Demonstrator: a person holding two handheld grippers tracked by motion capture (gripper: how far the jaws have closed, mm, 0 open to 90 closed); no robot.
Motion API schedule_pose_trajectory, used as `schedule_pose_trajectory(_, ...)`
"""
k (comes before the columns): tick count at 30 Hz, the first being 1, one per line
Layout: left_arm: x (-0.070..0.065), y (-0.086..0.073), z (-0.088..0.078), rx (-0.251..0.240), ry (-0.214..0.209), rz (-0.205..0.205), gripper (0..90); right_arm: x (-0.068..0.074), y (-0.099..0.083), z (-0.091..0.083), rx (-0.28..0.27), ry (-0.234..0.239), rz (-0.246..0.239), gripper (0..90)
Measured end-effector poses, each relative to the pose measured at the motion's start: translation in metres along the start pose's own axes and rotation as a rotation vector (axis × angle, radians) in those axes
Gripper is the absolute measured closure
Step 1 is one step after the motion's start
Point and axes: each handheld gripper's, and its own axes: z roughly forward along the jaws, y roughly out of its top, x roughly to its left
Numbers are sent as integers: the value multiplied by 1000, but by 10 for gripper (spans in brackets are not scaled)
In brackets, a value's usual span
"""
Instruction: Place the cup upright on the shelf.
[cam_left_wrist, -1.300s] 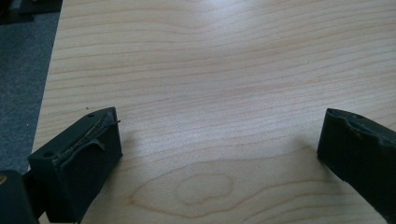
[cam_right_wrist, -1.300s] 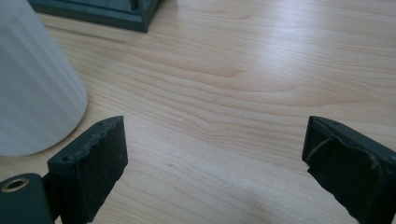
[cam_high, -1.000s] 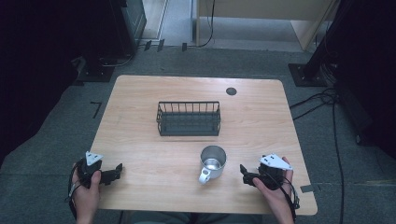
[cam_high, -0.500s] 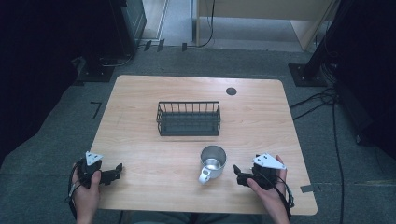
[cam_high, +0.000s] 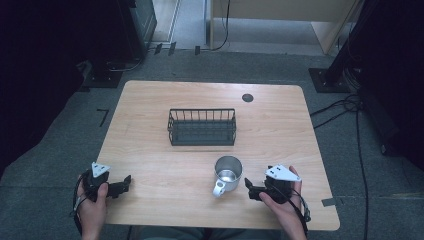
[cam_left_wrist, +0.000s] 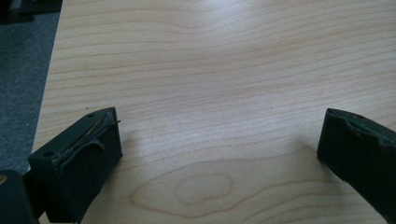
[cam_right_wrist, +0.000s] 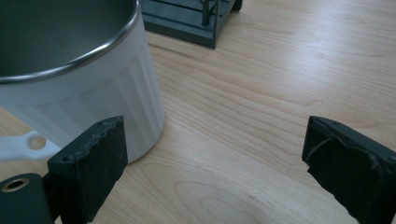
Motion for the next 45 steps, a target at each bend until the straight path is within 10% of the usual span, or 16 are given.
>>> schedule_pose_trajectory(45,0,0,0,0,0,0,0,49,21,29,-6,182,-108,50)
